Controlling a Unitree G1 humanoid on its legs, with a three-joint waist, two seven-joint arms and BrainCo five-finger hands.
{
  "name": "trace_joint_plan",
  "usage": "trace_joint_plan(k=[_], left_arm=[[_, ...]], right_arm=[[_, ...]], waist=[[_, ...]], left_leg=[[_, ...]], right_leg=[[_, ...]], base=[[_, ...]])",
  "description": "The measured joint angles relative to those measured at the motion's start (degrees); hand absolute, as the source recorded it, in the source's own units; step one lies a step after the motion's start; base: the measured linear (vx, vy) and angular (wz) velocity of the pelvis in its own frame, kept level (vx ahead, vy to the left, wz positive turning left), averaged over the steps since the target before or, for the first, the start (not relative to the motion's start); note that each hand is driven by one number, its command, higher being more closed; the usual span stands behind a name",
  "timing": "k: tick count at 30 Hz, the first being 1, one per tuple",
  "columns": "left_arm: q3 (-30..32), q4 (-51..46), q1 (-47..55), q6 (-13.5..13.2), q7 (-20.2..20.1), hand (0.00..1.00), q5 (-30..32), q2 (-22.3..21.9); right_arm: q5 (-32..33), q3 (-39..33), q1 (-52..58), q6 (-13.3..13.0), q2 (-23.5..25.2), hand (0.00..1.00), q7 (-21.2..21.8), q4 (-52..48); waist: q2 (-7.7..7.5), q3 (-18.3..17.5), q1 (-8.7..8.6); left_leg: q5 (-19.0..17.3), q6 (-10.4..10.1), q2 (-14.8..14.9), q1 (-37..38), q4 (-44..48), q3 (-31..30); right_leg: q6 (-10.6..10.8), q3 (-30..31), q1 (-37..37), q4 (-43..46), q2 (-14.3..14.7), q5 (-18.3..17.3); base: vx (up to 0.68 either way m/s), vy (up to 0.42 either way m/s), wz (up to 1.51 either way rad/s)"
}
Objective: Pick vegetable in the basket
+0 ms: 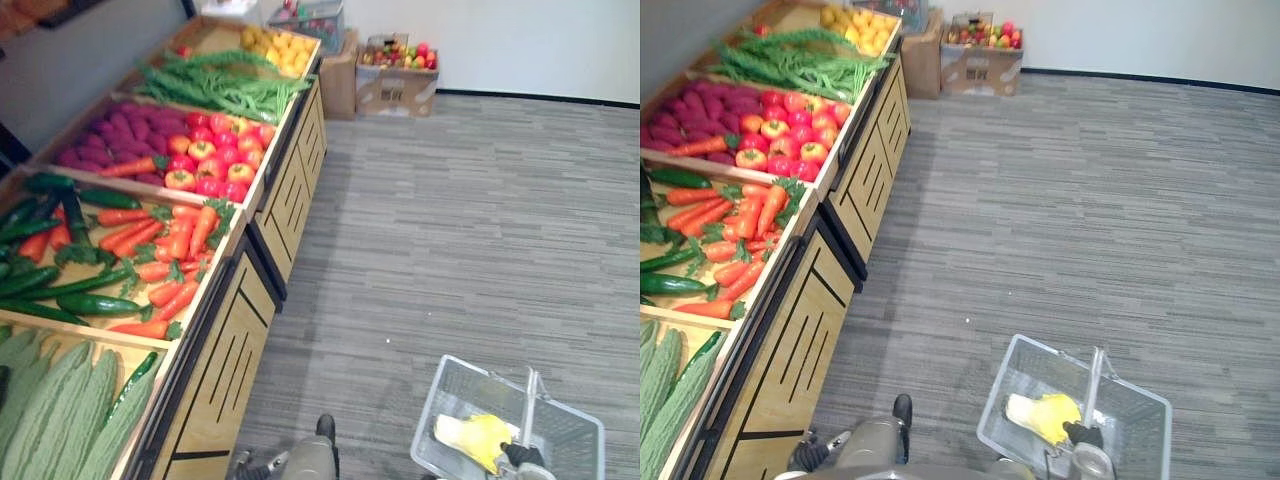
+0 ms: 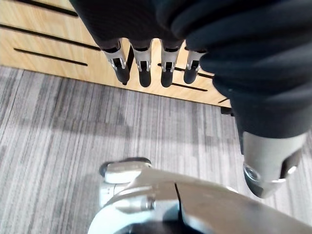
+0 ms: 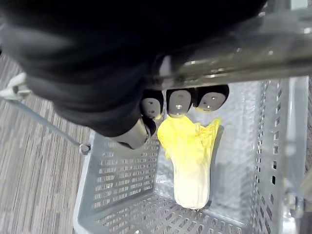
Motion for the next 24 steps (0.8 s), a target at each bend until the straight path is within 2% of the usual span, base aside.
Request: trace_joint_plan(k=[1, 2, 3, 5, 7, 8, 9, 10, 11, 12, 13, 15, 17, 19, 20, 22, 24], left_arm=[[0.02, 0.05, -0.15, 0.09, 0.00, 0.00, 0.76, 0.20], [-0.13, 0.02, -0.13, 0.03, 0.00, 0.00, 1.45, 0.21], [-0.37, 0.13, -0.08, 0.06, 0.01, 0.00, 1.76, 0.21], [-0.34, 0.09, 0.27, 0.12, 0.00, 0.00, 1.85, 0.53], [-0.45, 0.36, 0.86, 0.48, 0.01, 0.00, 1.85, 0.15], [-0.83, 0.43, 1.49, 0.72, 0.03, 0.00, 1.82, 0.24], [-1.72, 0.37, 1.95, 0.99, 0.00, 0.00, 1.77, 0.89], [-2.34, 0.30, 2.00, 1.16, -0.02, 0.00, 1.74, 1.54], [-2.88, -0.18, 1.95, 1.27, -0.16, 0.00, 1.40, 2.78], [-2.56, -0.84, 1.95, 1.29, -0.11, 0.00, 1.18, 3.32], [-1.97, -1.06, 2.05, 1.34, -0.01, 0.00, 1.05, 3.34], [-1.45, -1.05, 1.67, 1.44, 0.04, 0.00, 0.75, 3.03], [1.13, -1.06, 0.37, 1.95, 0.14, 0.00, 0.73, 1.44], [3.37, -1.17, -0.55, 2.13, 0.27, 0.00, 0.72, 0.20], [4.72, -1.17, -1.36, 2.12, 0.32, 0.00, 0.72, -0.46], [6.38, -1.19, -1.93, 2.10, 0.36, 0.00, 0.72, -1.31], [8.31, -1.18, -2.07, 2.09, 0.41, 0.00, 0.66, -1.90]], right_arm=[[0.00, 0.03, -0.09, 0.00, 0.30, 1.00, -0.01, -0.45], [0.00, 0.11, -0.01, 0.04, 0.46, 1.00, 0.03, -0.91], [0.00, 0.21, 0.45, 0.11, 0.52, 1.00, 0.10, -0.81], [-0.03, 0.75, 0.25, 0.14, 0.61, 1.00, 0.44, -0.81], [-0.09, 1.09, -0.33, 0.12, 0.51, 1.00, 0.49, -0.58], [-0.11, 1.15, -0.35, -0.05, 0.63, 1.00, 0.52, -0.25], [-0.03, 0.97, -0.92, -0.50, 0.70, 1.00, 0.16, -0.92], [-0.04, 0.64, -1.34, -0.76, 0.52, 1.00, 0.10, -1.28], [-0.03, 0.59, -1.45, -0.86, 0.26, 1.00, 0.16, -1.11], [0.02, 0.51, -0.58, -0.83, 0.40, 1.00, 0.08, -0.76], [0.06, 0.38, 0.31, -0.91, 0.55, 1.00, 0.08, -0.79], [0.11, 0.09, 1.19, -1.53, 0.64, 1.00, 0.02, -1.09], [0.14, -0.92, 1.71, -2.18, 0.82, 1.00, 0.07, -1.57], [0.19, -2.96, 1.27, -1.42, 1.66, 1.00, 0.20, -2.48], [0.18, -4.10, 1.04, -1.15, 2.34, 1.00, 0.48, -2.75], [0.22, -5.20, 1.19, -0.76, 3.45, 1.00, 0.48, -3.32], [0.23, -7.01, 1.91, -0.21, 4.55, 1.00, 0.52, -3.28]], waist=[[-0.34, -0.03, 0.02], [-0.10, -0.15, -0.17], [-0.18, -0.18, 0.18], [-0.50, -0.55, 1.36], [-0.07, -0.98, 1.40], [0.18, -1.09, 1.21], [0.13, -1.27, 0.99], [-0.28, -1.26, 0.54], [-0.77, -1.30, -0.63], [-1.36, -1.39, -0.73], [-1.45, -1.52, -0.72], [-1.44, -1.53, -0.96], [-1.23, -1.47, -0.83], [-0.72, -1.40, -0.45], [-0.42, -1.27, -0.23], [-0.31, -1.27, -0.08], [-1.24, -1.77, 0.00]], left_leg=[[-0.21, 0.40, -0.20, -0.95, 1.04, 3.58], [-1.41, 2.72, 0.16, -1.03, 2.63, 11.64], [-2.69, 5.04, -0.38, -0.40, 3.09, 12.41], [-4.65, 6.11, -1.14, -0.19, 4.17, 12.44], [-7.74, 6.67, -1.12, 0.46, 5.15, 11.47], [-8.80, 6.99, -1.40, 2.69, 4.70, 10.45], [-9.23, 7.71, -2.52, 5.75, 3.72, 9.00], [-9.33, 7.92, -3.02, 7.02, 3.46, 7.59], [-9.54, 8.41, -3.66, 9.52, 2.48, 4.11], [-9.50, 8.51, -3.69, 12.92, 0.64, 1.05], [-9.54, 8.56, -3.61, 15.16, -0.67, -1.37], [-9.67, 8.69, -3.60, 17.65, -2.23, -5.37], [-10.80, 8.76, -3.32, 20.18, -2.18, -10.93], [-13.13, 7.80, -1.93, 20.81, -0.59, -15.88], [-15.36, 6.90, -1.06, 20.58, 1.58, -18.89], [-18.97, 5.31, -0.13, 19.69, 5.22, -23.49], [-22.57, 3.58, -0.17, 18.54, 8.47, -27.75]], right_leg=[[0.34, -0.96, 0.56, -0.99, -0.73, 1.15], [0.77, -1.57, 2.06, -1.32, -1.63, 1.96], [0.97, -1.14, 2.97, -1.31, -2.12, 2.08], [1.77, -0.81, 3.48, -0.69, -2.95, 2.88], [1.95, 0.33, -0.08, 9.50, -4.42, 2.88], [3.84, 2.13, -5.18, 23.34, -6.95, 4.04], [4.39, 7.24, -11.31, 38.30, -9.49, 10.35], [4.81, 10.00, -14.16, 45.44, -9.52, 13.15], [4.63, 13.01, -18.04, 56.24, -7.54, 12.21], [3.63, 14.13, -20.15, 61.63, -4.72, 9.73], [1.72, 13.30, -21.41, 62.35, -3.04, 7.55], [-0.20, 10.05, -23.61, 59.31, -2.45, 3.98], [-2.97, 6.16, -25.86, 48.70, -2.73, 1.58], [-3.42, 5.28, -25.61, 32.28, -1.11, 1.62], [-3.11, 7.60, -25.31, 23.50, 0.69, 2.02], [-2.62, 12.30, -24.20, 13.49, 2.43, 2.32], [-1.85, 17.23, -22.36, 8.63, 3.03, 2.73]], base=[[0.24, 0.209, 0.66], [0.29, 0.249, 0.69], [0.25, 0.195, 0.54], [0.22, 0.121, 0.11], [0.26, 0.166, 0.15], [0.25, 0.206, 0.26], [0.25, 0.212, 0.45], [0.27, 0.169, 0.99], [0.41, 0.114, 1.41], [0.43, 0.067, 1.60], [0.39, 0.011, 1.29], [0.30, -0.048, 1.24], [0.38, -0.089, 1.39], [0.41, -0.227, 1.36], [0.46, -0.307, 1.23], [0.42, -0.361, 1.35], [0.44, -0.465, 1.47]])
